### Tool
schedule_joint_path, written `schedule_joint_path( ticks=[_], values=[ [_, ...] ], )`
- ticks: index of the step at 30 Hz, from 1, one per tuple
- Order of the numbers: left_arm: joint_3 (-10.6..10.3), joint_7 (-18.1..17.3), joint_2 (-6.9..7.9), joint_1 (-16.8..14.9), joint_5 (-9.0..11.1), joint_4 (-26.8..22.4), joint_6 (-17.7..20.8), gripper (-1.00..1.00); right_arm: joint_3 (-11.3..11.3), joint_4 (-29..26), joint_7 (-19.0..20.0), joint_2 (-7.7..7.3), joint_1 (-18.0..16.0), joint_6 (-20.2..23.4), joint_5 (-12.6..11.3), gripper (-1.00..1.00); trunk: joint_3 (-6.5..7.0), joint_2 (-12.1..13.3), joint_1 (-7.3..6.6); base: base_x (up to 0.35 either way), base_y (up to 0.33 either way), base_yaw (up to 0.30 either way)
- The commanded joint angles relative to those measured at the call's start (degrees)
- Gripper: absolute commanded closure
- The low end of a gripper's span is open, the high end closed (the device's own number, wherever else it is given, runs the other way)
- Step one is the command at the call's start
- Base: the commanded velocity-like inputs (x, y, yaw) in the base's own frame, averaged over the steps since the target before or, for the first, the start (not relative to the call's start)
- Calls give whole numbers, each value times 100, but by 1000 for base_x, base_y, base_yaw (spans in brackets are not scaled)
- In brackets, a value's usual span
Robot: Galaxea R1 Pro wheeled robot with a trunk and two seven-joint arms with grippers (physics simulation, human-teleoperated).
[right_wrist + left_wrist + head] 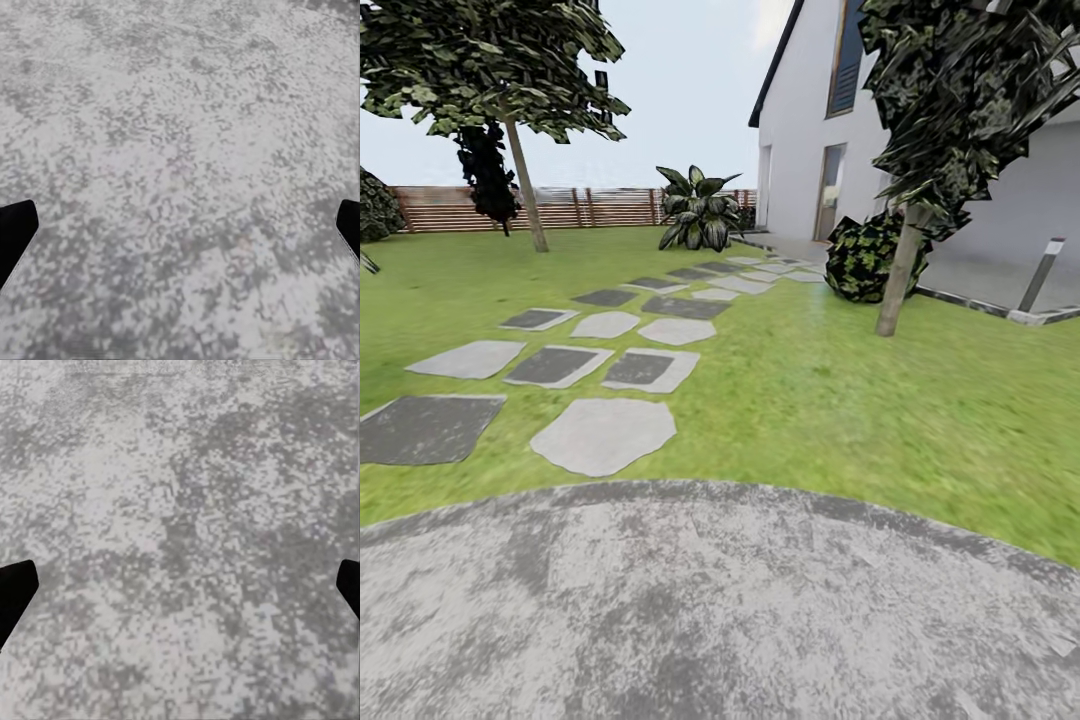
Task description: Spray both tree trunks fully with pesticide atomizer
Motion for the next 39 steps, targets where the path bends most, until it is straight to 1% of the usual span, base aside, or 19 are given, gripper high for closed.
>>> schedule_joint_path(
  ticks=[1,22,39],
  values=[
    [-7,15,1,-3,7,5,-20,-100,2,4,-1,-1,-3,-17,3,-100,-5,-2,2,338,0,0],
    [-7,15,-7,-3,-2,5,-25,-100,2,4,-1,-1,-3,-17,3,-100,-5,-2,2,338,-4,0],
    [-15,15,-11,-3,-10,5,-27,-100,2,4,-1,-1,-5,-17,3,-100,-5,-2,2,312,-119,0]
  ],
)
